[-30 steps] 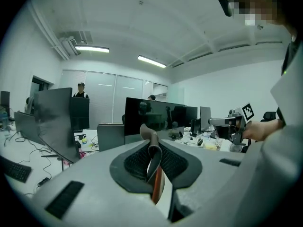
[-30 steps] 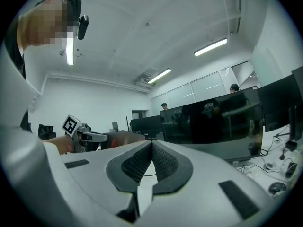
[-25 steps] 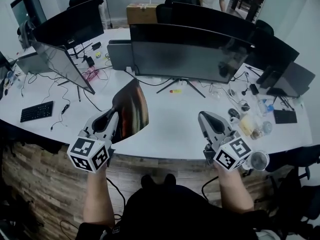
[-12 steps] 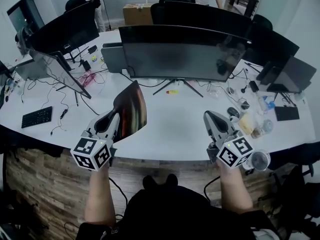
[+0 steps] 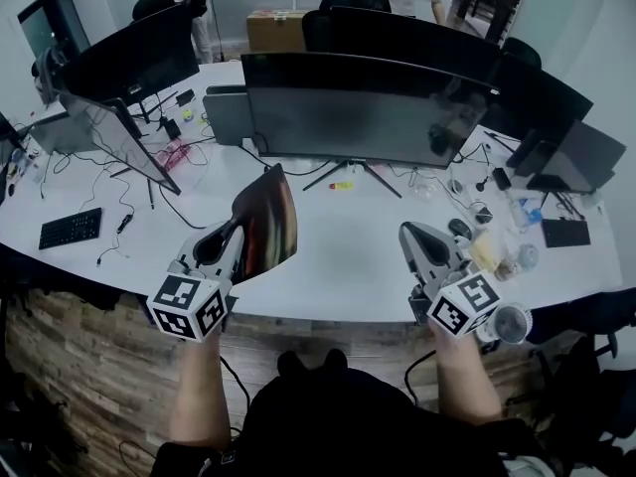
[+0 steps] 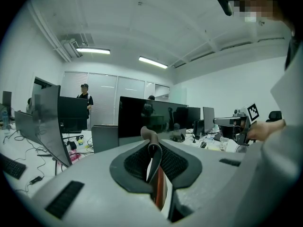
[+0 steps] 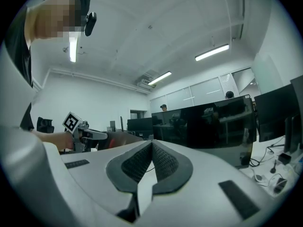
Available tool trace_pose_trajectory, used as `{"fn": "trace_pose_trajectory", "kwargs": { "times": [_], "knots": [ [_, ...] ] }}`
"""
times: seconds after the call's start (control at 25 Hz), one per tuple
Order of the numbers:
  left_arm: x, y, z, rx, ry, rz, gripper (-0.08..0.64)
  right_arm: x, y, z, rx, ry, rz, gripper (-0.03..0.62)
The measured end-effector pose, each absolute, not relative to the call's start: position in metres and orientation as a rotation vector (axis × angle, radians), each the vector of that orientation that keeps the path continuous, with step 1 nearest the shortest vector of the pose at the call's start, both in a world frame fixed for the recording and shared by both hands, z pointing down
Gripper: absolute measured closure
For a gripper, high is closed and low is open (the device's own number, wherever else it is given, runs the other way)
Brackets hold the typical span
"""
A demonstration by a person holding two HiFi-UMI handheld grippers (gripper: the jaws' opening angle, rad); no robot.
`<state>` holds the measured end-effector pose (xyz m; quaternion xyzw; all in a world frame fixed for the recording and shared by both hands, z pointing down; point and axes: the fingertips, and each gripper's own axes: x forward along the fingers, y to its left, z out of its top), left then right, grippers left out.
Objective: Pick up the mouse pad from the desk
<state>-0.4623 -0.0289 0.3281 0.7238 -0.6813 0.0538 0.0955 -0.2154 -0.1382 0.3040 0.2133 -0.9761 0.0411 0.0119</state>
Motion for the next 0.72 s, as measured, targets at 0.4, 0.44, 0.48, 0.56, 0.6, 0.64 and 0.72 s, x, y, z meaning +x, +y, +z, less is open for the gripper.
{"fn": "trace_pose_trajectory", "kwargs": {
  "times": [0.4,0.44,0.48,0.56,0.6,0.64,0.72],
  "knots": [
    [-0.462,-0.028,0.325,2.151,-2.014,0.184,0.513,-0.211,-0.135,0.308,0.665,-3.031,0.111,0.589],
    [-0.462,-0.028,0.323,2.154,-2.016,0.188,0.514,-0.209,-0.135,0.310,0.669,-3.030,0.119,0.589],
    [-0.462,-0.028,0.321,2.156,-2.020,0.189,0.514,-0.208,-0.136,0.312,0.670,-3.028,0.129,0.589],
    [-0.463,-0.026,0.318,2.152,-2.029,0.191,0.514,-0.207,-0.136,0.316,0.665,-3.027,0.149,0.589],
    [-0.463,-0.025,0.318,2.148,-2.033,0.192,0.514,-0.209,-0.136,0.317,0.658,-3.028,0.153,0.589],
    [-0.465,-0.024,0.319,2.142,-2.036,0.194,0.514,-0.210,-0.135,0.317,0.649,-3.030,0.152,0.589],
    [-0.468,-0.021,0.320,2.130,-2.044,0.198,0.514,-0.215,-0.133,0.318,0.630,-3.035,0.152,0.589]
  ]
}}
